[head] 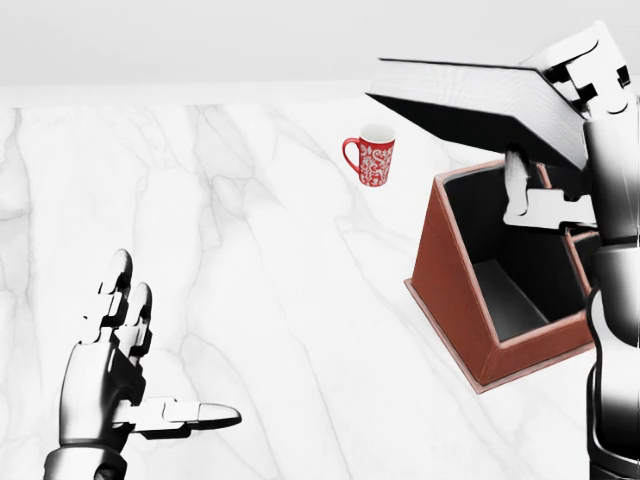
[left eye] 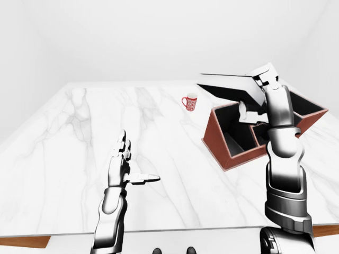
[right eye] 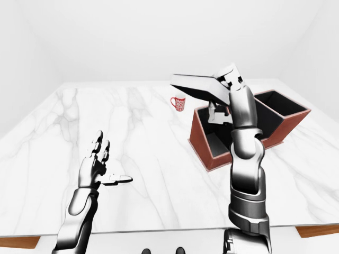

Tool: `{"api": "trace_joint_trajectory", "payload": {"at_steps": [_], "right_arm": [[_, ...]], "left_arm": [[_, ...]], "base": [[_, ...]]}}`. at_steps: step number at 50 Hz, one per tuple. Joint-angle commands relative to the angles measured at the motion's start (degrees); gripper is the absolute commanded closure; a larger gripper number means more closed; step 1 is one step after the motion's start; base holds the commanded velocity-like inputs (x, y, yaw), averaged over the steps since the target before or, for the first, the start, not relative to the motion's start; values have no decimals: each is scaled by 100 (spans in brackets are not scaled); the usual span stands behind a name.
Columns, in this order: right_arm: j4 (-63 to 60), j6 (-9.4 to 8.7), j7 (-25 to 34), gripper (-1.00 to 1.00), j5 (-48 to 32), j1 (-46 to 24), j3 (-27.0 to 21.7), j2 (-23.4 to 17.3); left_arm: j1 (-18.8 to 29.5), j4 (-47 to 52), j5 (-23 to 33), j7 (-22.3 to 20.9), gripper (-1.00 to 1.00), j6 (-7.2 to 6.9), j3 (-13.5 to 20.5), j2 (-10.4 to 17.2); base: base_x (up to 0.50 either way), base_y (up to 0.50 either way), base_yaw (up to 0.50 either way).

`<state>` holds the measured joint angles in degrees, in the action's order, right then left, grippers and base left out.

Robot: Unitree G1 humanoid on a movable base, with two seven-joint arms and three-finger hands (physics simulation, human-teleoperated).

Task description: Pick up the book and place it in the left compartment of the caddy.

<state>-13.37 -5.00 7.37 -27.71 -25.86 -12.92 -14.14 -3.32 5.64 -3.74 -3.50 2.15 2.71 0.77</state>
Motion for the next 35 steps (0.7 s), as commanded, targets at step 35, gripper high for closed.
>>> {"api": "trace_joint_trajectory", "payload": {"at_steps": [35], "right_arm": [[1542, 0, -1539, 100, 897, 1073, -813, -636]], "left_arm": [[4, -31, 6, 223, -100, 1, 74, 0]], "base": [[0, 0, 0]]}}
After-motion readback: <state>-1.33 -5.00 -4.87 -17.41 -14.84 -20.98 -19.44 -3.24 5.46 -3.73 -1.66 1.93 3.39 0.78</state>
